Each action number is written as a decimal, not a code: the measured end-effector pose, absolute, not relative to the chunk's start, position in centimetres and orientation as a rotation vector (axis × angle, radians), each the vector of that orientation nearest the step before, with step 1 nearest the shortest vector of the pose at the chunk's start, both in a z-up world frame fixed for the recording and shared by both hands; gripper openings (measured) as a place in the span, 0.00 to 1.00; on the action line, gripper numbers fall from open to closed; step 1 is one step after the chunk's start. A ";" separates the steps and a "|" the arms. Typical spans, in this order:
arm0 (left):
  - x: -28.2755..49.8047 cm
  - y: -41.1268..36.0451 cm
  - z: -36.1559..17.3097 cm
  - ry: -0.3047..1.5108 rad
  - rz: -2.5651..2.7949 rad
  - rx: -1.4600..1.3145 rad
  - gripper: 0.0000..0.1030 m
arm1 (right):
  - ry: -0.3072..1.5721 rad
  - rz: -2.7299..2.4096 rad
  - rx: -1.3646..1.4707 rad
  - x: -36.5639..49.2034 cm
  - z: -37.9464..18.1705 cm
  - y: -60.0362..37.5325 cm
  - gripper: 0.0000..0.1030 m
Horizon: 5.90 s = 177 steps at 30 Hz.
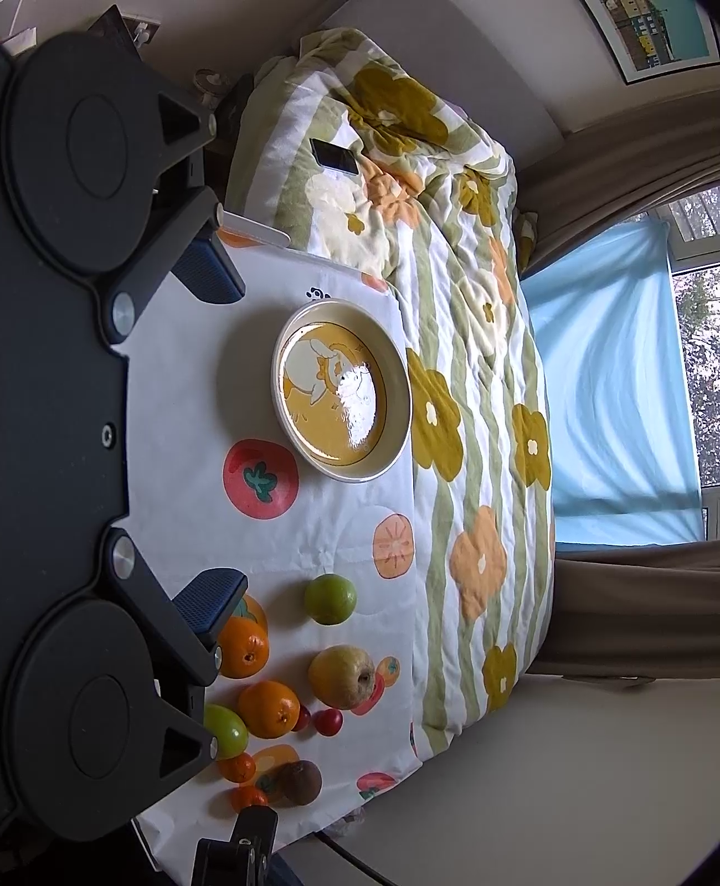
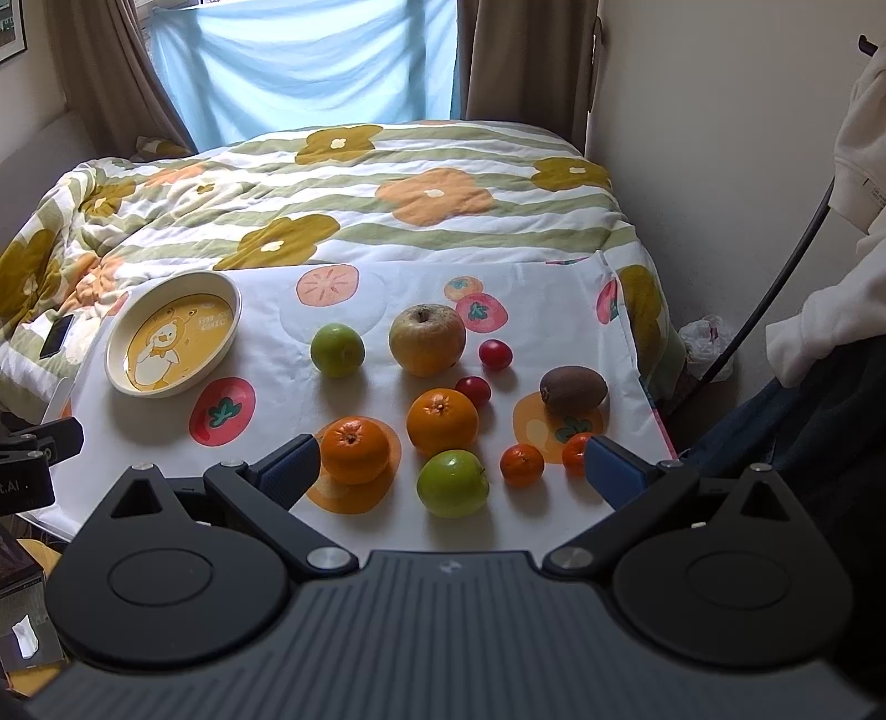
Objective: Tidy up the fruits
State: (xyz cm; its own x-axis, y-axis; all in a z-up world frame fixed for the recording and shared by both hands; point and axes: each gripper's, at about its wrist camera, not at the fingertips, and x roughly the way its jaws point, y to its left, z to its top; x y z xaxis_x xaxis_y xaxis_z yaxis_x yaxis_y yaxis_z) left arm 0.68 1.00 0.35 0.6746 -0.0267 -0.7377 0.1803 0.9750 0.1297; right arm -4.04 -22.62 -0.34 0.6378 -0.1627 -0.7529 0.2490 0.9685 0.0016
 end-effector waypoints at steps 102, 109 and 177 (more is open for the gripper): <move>7.4 -14.4 -17.5 0.809 -0.734 0.643 0.61 | 1.056 -0.157 0.374 3.6 -16.5 -28.3 0.71; 6.6 -13.9 -16.9 0.784 -0.701 0.637 0.61 | 1.043 -0.140 0.332 3.4 -16.0 -28.0 0.71; 29.5 5.3 -16.0 0.852 -0.346 0.516 0.61 | 0.973 0.182 0.131 30.5 -10.5 -7.4 0.71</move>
State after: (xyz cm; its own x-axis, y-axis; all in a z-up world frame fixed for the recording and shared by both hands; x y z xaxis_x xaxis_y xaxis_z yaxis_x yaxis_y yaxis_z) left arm 29.52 5.33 -16.02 0.6151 -0.0847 -0.7839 0.4853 0.8242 0.2918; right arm 30.50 -7.37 -10.53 0.5496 0.2117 -0.8082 -0.0946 0.9769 0.1916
